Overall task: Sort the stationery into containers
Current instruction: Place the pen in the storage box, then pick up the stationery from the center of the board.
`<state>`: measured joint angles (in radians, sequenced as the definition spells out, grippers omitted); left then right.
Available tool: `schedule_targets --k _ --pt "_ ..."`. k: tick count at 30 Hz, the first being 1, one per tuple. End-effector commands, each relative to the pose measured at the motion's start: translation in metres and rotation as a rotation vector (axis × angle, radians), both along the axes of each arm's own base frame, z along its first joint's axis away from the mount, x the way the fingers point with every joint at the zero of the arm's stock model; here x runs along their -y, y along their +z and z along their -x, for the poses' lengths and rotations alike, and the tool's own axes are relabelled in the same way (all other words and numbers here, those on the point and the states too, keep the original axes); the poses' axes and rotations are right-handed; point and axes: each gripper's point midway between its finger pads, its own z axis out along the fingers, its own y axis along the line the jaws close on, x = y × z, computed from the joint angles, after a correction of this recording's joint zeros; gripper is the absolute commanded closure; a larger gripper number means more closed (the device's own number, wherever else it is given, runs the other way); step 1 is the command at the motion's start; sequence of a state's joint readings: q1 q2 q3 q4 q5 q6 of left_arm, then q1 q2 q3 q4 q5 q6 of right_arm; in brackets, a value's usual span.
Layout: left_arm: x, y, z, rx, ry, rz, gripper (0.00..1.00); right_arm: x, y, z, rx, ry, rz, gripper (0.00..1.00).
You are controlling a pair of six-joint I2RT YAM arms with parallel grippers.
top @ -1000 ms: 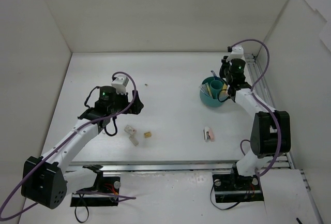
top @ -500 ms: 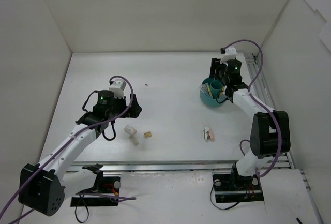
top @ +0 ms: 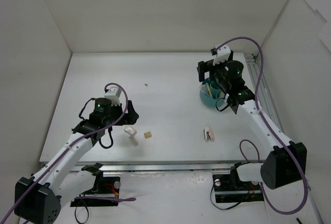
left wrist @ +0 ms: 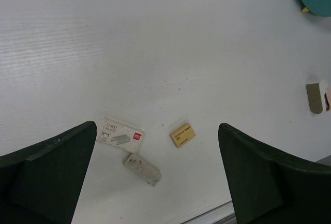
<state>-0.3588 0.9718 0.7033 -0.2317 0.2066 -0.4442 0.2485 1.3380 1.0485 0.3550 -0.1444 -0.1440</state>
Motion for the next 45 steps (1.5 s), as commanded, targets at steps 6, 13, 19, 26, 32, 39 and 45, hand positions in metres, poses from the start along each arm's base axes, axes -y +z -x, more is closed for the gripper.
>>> schedule_targets --k 6,13,19,26,32,39,45 --pt "-0.012 -0.016 0.011 -0.053 0.120 0.062 0.00 -0.052 -0.006 0.058 -0.065 0.129 -0.012 0.02" --pt "-0.043 -0.045 0.032 -0.226 0.349 0.098 0.00 -0.164 -0.089 0.117 -0.274 0.422 0.111 0.02" --pt "-0.069 -0.053 0.061 -0.269 0.500 0.094 0.00 -0.238 -0.153 0.191 -0.369 0.877 0.251 0.02" --pt "-0.080 -0.048 0.074 -0.230 0.547 0.101 0.00 -0.272 -0.210 0.211 -0.446 1.046 0.380 0.02" --pt "-0.080 -0.046 0.075 -0.221 0.542 0.104 0.00 -0.279 -0.238 0.205 -0.472 1.032 0.387 0.07" --pt "-0.080 -0.047 0.075 -0.224 0.533 0.097 0.00 -0.280 -0.254 0.210 -0.449 1.032 0.394 0.30" --pt "-0.081 -0.050 0.076 -0.231 0.541 0.097 0.00 -0.287 -0.255 0.212 -0.423 1.034 0.409 0.92"
